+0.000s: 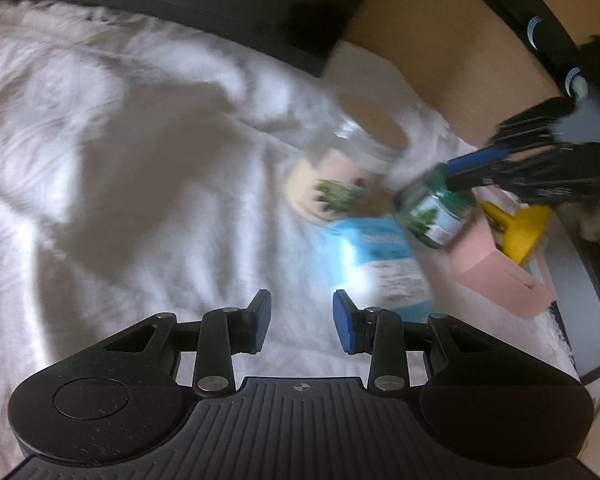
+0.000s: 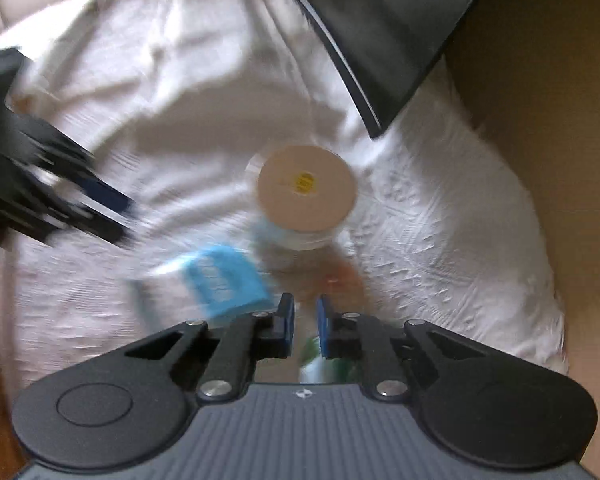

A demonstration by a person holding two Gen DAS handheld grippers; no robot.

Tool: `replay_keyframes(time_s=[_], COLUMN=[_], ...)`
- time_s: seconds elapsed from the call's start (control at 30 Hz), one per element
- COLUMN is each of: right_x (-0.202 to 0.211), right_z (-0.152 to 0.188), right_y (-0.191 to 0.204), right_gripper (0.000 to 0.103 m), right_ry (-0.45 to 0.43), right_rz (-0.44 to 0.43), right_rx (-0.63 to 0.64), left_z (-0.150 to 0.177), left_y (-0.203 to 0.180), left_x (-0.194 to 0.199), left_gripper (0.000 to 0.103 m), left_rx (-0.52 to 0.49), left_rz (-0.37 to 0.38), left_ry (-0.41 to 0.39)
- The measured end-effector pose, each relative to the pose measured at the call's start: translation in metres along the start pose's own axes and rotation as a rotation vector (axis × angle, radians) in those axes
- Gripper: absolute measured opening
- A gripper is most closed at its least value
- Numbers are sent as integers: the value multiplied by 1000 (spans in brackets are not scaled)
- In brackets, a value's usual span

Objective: Organize soft objects

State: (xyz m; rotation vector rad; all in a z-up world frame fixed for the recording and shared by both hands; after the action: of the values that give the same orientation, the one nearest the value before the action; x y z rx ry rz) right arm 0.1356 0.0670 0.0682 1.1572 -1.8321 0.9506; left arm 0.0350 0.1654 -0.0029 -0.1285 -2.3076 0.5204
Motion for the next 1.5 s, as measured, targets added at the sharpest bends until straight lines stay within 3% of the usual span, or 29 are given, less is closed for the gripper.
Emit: replay_keyframes(time_s=[0.13, 0.43, 0.67, 0.77, 0.9, 1.0, 1.13, 1.37, 1.5], right_x=[30, 10, 30, 39, 40, 32, 10, -32, -60], right_z=[28, 112, 108, 89, 56, 33, 11, -6, -10], right_y=[30, 56, 35, 17, 0, -5, -9, -17, -22], right_gripper=[12, 13, 18, 24, 58, 59, 59, 58, 58], right_ry=[-54, -5, -71, -123, -156, -163, -130, -14, 84], right_rz=[-13, 33, 112, 141, 186, 206, 154, 61, 2], right_rx=[-59, -246, -304, -336, -282, -202, -111, 27, 65], left_z=[-3, -12, -9, -13, -16, -18, -27, -34, -31], left_y=[-33, -96, -104, -92, -71, -49, -24, -2, 7], left_x=[-11, -52, -74, -69, -58, -47, -37, -14, -1], left_gripper=[37, 37, 43, 45, 47, 51, 53, 49, 48], left_rx=[-83, -377, -576, -568, -547, -522, -447, -273, -208], left_rz=[-15, -139, -243, -275, -301, -341, -351, -175, -121], left_ry=[-19, -62, -74, -69, -47, -36, -34, -45, -57])
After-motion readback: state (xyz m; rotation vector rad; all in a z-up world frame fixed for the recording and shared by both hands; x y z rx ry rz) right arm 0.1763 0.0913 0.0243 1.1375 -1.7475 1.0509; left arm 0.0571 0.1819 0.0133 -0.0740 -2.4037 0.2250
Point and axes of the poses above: each gripper's, at about its wrist camera, not at the fingertips, and x roughly against the way its jaws point, y to its left, z to its underside, the point moved 9 cm from there along -x, roughly the way its jaws point, and after that the axes turned 4 degrees about -y, right-handed, at the moved point
